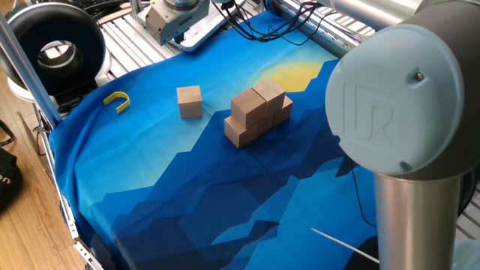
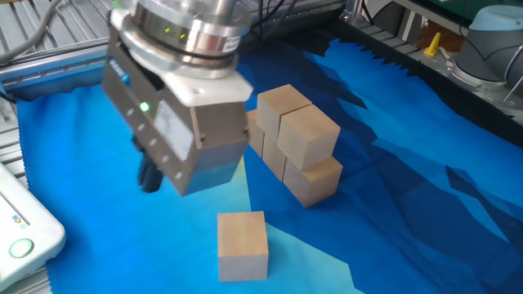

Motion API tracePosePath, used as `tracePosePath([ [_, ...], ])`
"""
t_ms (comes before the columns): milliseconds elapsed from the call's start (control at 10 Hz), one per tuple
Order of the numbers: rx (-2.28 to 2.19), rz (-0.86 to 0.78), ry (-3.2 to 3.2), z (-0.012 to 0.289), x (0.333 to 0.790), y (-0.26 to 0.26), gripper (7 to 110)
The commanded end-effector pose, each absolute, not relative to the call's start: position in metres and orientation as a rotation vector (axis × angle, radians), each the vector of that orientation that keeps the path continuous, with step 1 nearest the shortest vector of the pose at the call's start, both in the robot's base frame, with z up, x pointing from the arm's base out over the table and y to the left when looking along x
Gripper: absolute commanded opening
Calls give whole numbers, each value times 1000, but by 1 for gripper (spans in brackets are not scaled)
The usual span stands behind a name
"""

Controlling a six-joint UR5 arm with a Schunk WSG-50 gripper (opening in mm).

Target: Stack the blocks into a pyramid shape

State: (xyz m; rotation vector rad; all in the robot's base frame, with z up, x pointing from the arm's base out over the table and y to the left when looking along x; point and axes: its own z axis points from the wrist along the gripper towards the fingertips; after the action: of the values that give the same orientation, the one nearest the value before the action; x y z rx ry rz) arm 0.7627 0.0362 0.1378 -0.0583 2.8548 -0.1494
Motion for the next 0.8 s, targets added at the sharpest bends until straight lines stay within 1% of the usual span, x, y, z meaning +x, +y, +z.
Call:
tracePosePath([
  [0, 32, -106, 2935, 143, 720, 49, 7],
  [100, 38, -80, 2952, 136, 709, 57, 7],
  [300, -36, -200, 2903, 106, 722, 33, 7],
  [400, -120, -260, 2919, 97, 720, 20, 7],
  [500, -184, -309, 2973, 90, 708, 10, 7],
  [600, -244, -292, 3051, 83, 689, 11, 7],
  [700, -285, -259, 3086, 77, 682, 15, 7],
])
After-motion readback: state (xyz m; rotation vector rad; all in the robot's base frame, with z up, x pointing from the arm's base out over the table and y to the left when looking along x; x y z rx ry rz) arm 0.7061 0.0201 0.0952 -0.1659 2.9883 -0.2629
